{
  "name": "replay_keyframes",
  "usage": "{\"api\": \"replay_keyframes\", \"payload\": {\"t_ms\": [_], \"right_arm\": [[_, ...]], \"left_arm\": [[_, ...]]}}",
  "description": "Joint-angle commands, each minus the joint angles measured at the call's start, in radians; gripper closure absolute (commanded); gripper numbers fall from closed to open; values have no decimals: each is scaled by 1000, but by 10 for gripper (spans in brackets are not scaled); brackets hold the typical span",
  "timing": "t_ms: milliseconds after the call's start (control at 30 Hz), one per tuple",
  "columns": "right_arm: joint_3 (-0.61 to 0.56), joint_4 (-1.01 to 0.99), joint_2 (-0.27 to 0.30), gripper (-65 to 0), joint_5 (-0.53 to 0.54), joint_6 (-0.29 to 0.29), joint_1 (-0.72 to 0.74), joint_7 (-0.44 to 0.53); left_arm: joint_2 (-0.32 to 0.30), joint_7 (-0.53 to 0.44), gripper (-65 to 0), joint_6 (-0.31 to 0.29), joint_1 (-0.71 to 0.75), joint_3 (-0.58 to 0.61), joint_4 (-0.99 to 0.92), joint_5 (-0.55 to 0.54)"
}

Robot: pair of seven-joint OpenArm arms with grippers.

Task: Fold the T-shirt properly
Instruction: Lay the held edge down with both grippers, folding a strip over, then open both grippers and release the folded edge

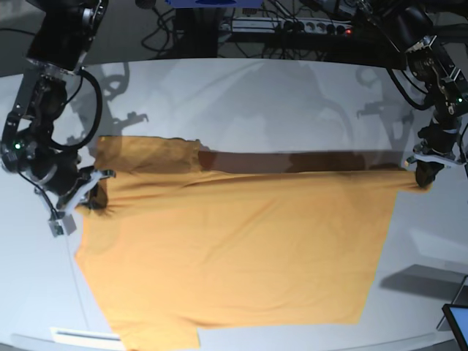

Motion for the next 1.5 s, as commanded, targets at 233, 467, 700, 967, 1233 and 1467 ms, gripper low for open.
{"api": "replay_keyframes", "payload": {"t_ms": [233, 467, 700, 967, 1233, 1467], "right_arm": [[-14, -80, 17, -3, -34, -4, 61, 50], [-15, -121, 20, -3, -36, -4, 86, 81], [-17, -179, 22, -3, -36, -4, 135, 81], [-17, -241, 25, -3, -37, -4, 190, 81], [-18, -322, 71, -3, -37, -4, 212, 135], [-47, -368, 100, -3, -37, -4, 247, 153]], "left_arm": [[-68, -42, 0, 11, -75, 37, -41, -7], [-100, -46, 0, 11, -131, 91, -104, 25], [-80, -46, 0, 10, -190, 92, -119, 154], [-85, -45, 0, 10, -250, 92, -190, 157], [-97, -80, 0, 10, -310, 181, -265, 158], [-98, -103, 0, 11, -358, 240, -305, 157]]}}
